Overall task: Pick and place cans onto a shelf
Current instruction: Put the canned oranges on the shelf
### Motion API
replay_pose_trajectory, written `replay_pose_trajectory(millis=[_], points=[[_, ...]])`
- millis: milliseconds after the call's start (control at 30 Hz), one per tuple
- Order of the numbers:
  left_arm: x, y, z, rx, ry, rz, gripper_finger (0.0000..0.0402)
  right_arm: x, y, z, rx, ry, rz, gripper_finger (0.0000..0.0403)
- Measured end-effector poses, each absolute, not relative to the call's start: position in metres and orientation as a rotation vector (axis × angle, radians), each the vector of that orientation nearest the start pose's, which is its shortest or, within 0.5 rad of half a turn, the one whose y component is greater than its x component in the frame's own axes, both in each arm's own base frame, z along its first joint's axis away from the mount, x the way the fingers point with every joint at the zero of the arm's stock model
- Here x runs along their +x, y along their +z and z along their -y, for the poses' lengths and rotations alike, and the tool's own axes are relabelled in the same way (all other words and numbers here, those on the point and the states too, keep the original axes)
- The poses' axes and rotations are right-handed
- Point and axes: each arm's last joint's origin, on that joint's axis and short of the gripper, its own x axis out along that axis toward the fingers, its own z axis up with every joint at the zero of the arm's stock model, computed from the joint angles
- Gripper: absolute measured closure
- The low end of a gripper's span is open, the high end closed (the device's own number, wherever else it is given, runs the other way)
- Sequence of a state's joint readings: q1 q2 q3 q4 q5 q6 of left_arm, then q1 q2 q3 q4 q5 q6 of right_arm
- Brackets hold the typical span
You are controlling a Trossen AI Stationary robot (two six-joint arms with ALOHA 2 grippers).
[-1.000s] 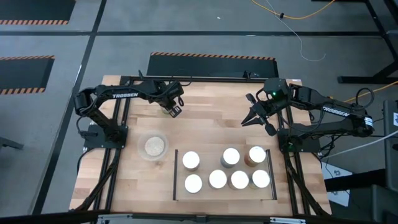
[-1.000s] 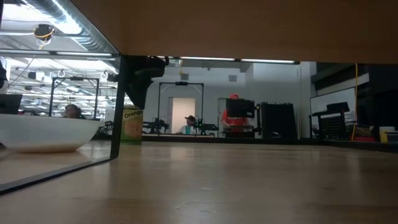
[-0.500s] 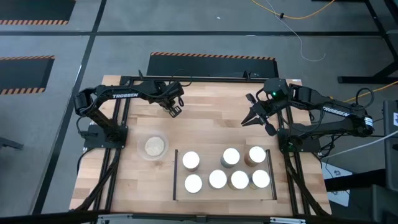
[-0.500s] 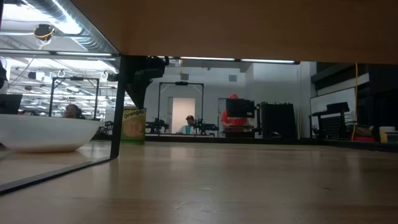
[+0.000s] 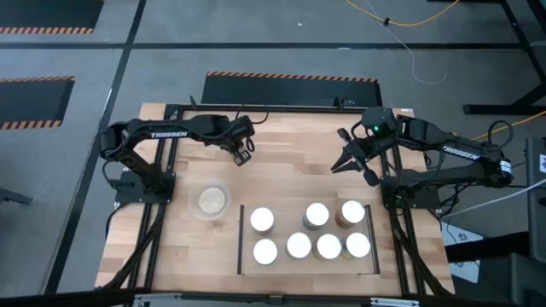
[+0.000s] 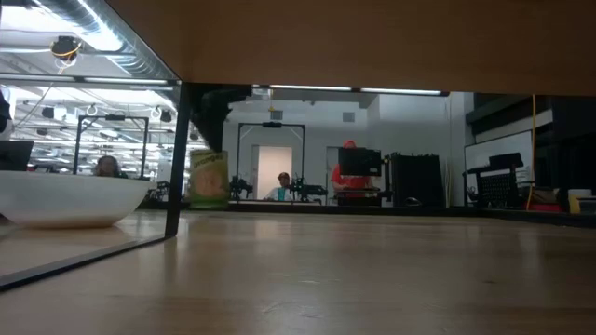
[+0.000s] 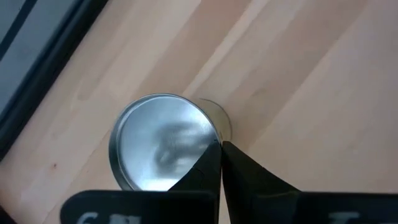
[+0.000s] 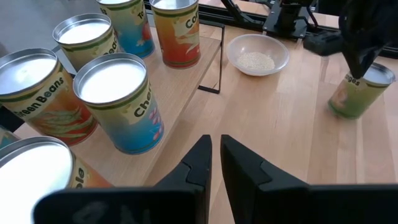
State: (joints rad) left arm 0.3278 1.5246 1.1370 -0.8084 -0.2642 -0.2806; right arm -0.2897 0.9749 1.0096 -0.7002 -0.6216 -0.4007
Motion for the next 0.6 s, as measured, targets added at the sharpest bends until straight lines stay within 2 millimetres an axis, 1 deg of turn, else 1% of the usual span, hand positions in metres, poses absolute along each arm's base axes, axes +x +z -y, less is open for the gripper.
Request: replay_pose_trajectory(millis=[233,400,600], points=[[0.291,0.286,-0.084,-0.232,0.631,-1.039,0.0401,0.183,0.334,0.037,-0.091,0.431,-0.523,0.0363],[0.300,0.331,-0.069,-0.212,0.577,-0.938,0.0401,0.183,0.334,0.037,-0.091,0.431,-0.523,0.0363],[0.304,0.380,-0.051,-0.196,0.516,-0.793,0.0401,0.183,0.334,0.037,-0.091,0.432,-0.523,0.0363]])
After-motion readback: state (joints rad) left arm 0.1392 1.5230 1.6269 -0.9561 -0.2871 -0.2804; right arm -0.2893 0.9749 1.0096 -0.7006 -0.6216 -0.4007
